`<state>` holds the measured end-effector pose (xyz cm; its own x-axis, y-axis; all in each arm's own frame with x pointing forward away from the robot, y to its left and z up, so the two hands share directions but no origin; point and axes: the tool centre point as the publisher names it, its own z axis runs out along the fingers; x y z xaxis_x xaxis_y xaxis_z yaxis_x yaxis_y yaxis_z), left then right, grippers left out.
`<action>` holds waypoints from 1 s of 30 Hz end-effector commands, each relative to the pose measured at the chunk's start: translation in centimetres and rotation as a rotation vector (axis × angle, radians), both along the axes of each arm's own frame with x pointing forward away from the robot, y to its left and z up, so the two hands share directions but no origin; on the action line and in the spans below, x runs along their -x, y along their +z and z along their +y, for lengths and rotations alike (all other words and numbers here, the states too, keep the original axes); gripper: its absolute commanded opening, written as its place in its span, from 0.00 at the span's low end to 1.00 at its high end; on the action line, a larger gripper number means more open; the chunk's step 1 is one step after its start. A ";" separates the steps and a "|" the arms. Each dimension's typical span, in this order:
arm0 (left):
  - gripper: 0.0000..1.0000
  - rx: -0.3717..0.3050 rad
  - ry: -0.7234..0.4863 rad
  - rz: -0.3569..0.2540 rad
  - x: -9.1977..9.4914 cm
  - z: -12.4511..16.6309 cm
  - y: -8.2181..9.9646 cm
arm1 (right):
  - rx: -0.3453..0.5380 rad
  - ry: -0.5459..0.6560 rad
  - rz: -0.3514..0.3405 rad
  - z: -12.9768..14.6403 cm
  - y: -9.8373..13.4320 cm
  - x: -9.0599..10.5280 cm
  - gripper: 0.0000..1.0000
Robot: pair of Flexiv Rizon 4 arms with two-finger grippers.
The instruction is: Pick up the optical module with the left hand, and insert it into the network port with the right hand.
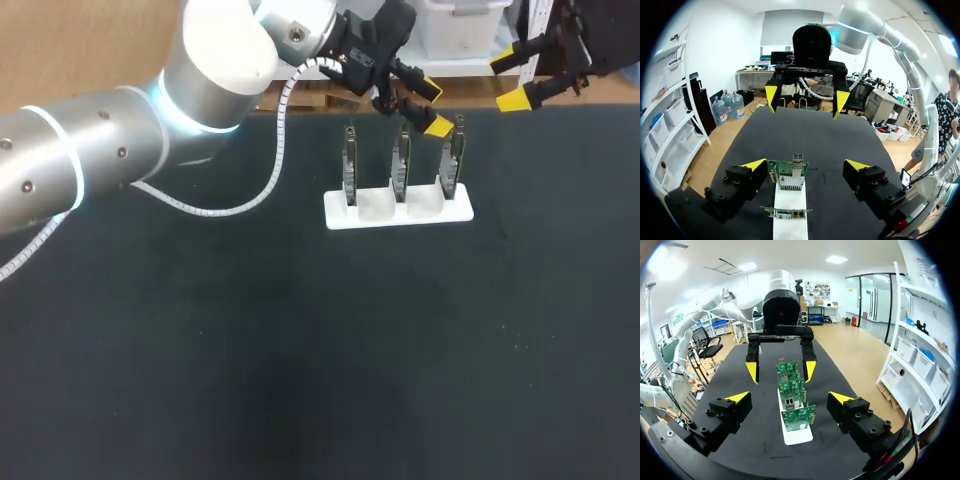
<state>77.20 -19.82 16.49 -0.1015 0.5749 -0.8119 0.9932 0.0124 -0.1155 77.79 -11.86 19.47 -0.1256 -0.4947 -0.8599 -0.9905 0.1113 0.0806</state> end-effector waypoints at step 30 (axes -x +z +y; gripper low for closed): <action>1.00 -0.066 0.203 -0.135 3.2 6.4 4.1 | -0.107 -0.062 -0.060 -0.1 8.1 -1.7 1.00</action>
<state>74.35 -13.44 20.53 -0.1114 0.6049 -0.7884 0.9809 0.1944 0.0106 79.42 -11.94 27.57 -0.1004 -0.3934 -0.9139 -0.9853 0.1667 0.0365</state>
